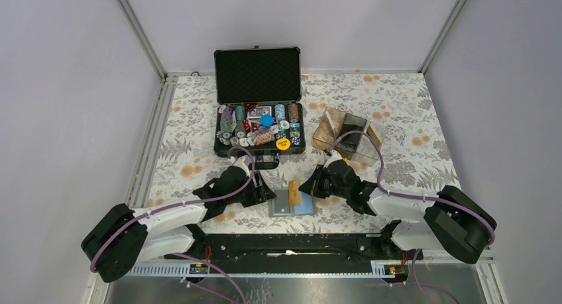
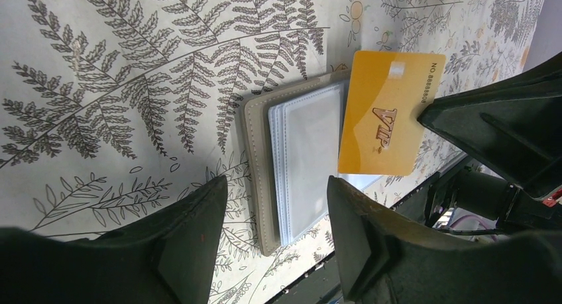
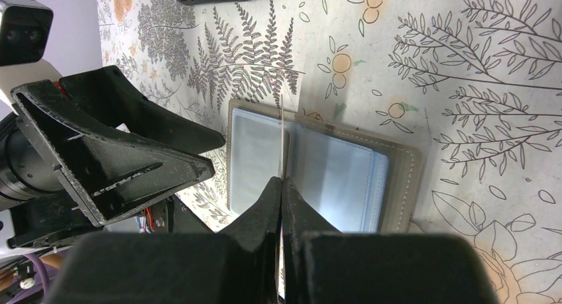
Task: Put the credit cards into the card holder
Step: Insert the credit card into the card holder.
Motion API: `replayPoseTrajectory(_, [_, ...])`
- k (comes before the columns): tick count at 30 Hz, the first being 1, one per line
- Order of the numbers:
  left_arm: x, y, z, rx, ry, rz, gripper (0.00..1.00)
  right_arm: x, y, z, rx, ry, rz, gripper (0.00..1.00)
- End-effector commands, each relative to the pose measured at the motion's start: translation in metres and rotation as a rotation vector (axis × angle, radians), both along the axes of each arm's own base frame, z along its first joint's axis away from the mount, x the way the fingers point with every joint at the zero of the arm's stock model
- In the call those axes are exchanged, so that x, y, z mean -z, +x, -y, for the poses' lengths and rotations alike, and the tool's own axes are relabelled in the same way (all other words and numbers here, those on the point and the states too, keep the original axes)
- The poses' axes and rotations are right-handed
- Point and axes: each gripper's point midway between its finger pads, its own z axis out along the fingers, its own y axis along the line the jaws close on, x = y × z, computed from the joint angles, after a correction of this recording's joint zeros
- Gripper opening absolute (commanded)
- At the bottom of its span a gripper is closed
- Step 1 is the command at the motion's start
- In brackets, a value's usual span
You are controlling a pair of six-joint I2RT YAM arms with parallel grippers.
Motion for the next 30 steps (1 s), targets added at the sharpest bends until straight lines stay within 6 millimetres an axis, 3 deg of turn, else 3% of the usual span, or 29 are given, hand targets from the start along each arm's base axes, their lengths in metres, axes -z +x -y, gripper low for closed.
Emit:
replayPoseTrajectory(1, [0.004, 0.000, 0.001, 0.003, -0.002, 0.013, 0.59, -0.001, -0.001, -0.006, -0.011, 0.016, 0.015, 0.00])
replayPoseTrajectory(30, [0.013, -0.006, 0.000, 0.006, 0.004, -0.011, 0.47, 0.038, -0.035, 0.008, 0.046, -0.085, -0.137, 0.00])
